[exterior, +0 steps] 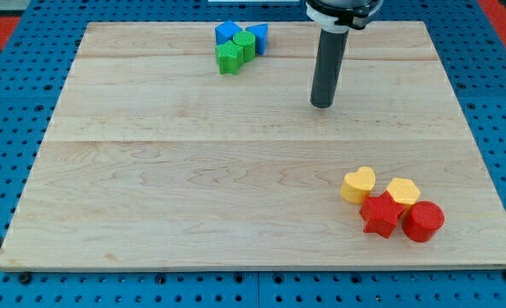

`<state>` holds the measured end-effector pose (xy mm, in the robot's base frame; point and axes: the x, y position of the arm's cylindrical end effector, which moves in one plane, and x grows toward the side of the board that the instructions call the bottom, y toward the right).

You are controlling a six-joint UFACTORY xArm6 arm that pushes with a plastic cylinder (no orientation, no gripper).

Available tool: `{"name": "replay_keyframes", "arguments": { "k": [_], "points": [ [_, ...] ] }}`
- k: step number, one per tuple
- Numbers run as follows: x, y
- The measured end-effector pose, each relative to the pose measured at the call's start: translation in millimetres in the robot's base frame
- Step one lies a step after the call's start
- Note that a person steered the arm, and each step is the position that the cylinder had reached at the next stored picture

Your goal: Move the arm diagonally top left to the yellow heart

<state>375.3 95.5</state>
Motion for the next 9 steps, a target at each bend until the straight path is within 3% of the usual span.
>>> {"name": "replay_keyframes", "arguments": {
  "k": [9],
  "points": [
    [6.8, -3.0]
  ]
}}
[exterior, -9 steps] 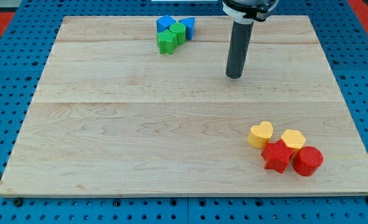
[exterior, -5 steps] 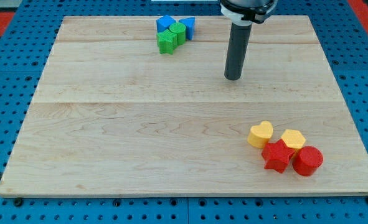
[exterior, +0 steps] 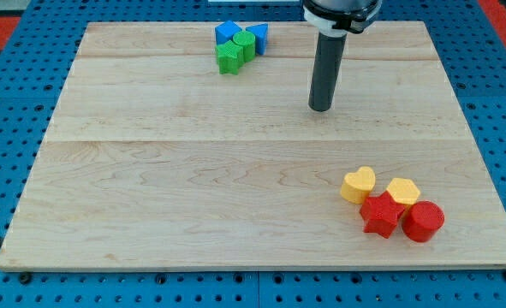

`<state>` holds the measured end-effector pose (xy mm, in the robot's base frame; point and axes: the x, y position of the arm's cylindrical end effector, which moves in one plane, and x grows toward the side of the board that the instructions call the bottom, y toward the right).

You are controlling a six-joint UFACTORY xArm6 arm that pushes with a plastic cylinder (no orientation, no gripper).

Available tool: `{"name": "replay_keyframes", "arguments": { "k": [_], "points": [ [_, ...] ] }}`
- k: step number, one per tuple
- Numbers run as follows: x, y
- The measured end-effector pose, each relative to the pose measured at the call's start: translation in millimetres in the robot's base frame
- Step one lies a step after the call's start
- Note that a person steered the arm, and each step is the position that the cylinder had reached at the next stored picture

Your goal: Move the arm diagonally top left to the yellow heart

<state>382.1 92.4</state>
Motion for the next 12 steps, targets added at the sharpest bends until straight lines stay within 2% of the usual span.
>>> {"name": "replay_keyframes", "arguments": {
  "k": [12],
  "points": [
    [0.9, 10.4]
  ]
}}
